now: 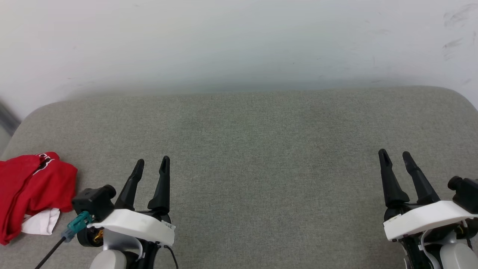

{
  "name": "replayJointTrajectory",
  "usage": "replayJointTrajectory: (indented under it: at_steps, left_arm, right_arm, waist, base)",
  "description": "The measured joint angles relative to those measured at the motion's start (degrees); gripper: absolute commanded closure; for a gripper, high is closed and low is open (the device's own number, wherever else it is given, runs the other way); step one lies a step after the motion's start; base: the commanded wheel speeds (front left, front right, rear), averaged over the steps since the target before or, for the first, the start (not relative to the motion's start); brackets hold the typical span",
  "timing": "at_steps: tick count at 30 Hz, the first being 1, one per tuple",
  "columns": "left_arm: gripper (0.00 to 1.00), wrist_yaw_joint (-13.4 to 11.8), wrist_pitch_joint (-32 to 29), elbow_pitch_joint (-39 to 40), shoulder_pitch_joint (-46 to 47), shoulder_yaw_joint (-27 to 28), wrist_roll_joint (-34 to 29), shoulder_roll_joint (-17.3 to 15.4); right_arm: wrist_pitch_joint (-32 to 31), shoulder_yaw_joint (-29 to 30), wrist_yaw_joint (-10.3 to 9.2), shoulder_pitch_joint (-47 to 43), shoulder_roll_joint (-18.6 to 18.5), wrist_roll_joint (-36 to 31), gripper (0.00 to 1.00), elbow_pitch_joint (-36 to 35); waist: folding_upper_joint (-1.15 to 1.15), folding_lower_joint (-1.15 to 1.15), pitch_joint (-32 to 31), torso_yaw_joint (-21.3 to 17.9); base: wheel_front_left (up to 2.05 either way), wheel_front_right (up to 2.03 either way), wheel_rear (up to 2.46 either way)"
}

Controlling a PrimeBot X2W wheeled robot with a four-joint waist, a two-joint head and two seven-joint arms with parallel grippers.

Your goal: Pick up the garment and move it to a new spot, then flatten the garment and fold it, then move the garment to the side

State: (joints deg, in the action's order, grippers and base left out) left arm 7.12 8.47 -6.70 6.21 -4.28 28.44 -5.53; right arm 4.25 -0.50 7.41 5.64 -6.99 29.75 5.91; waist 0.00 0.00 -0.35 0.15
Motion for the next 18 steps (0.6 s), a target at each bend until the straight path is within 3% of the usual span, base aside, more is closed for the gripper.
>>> replayJointTrajectory:
  at_steps: [18]
  left_arm:
    - [0.0, -2.32, 2.32, -1.04, 0.46, -1.45, -10.45, -1.3]
  right_arm:
    - [-0.08, 0.88, 0.0, 0.04, 0.51, -11.49, 0.0, -0.79]
  waist:
    - [0.0, 0.0, -0.36, -0.2]
  base:
    - [0.0, 0.0, 0.0]
